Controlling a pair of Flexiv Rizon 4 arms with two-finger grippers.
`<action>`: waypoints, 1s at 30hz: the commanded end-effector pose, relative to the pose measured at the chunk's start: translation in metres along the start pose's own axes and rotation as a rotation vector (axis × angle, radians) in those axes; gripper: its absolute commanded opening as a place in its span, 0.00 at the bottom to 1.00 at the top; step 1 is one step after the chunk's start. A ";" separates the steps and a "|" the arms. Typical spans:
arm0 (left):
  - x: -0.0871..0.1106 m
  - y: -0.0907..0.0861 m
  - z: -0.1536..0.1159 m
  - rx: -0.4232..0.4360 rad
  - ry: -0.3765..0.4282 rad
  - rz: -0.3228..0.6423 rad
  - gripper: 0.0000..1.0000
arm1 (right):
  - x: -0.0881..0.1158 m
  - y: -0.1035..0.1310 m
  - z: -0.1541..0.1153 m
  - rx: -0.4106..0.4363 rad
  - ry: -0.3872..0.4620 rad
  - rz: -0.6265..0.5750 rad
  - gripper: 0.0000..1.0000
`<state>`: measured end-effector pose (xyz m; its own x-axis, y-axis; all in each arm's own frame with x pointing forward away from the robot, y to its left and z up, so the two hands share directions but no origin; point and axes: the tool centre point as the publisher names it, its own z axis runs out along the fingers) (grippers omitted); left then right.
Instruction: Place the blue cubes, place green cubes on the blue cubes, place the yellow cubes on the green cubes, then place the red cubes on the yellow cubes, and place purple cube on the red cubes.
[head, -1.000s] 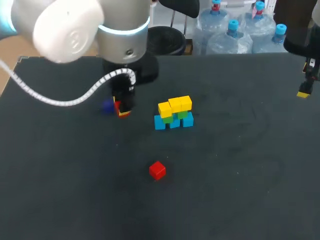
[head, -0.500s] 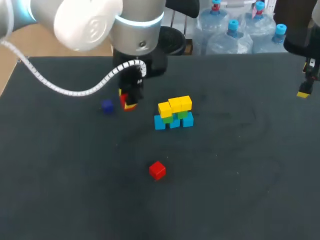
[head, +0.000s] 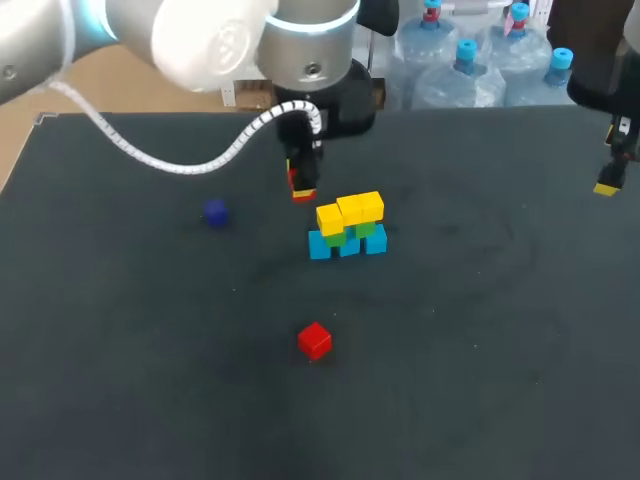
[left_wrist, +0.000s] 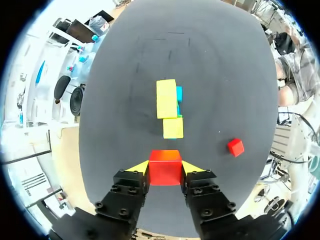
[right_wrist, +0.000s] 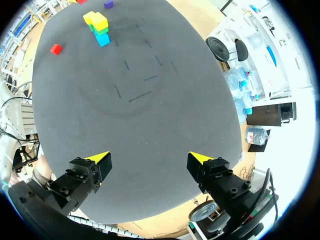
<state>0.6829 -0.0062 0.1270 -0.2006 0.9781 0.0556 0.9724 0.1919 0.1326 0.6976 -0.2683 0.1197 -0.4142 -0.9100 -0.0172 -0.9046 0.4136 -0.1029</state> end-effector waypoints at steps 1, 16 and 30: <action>-0.017 0.005 0.002 0.031 0.021 0.018 0.00 | 0.000 -0.001 0.001 -0.001 -0.001 -0.001 1.00; -0.020 0.000 0.010 0.073 -0.024 0.014 0.00 | 0.000 -0.001 0.001 -0.001 -0.001 -0.001 1.00; -0.041 0.012 0.016 0.115 -0.051 0.078 0.00 | 0.000 -0.001 0.001 -0.001 -0.001 -0.001 1.00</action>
<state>0.6932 -0.0384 0.1128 -0.1227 0.9924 -0.0003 0.9914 0.1226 0.0458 0.6976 -0.2683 0.1197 -0.4141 -0.9101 -0.0172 -0.9046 0.4136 -0.1029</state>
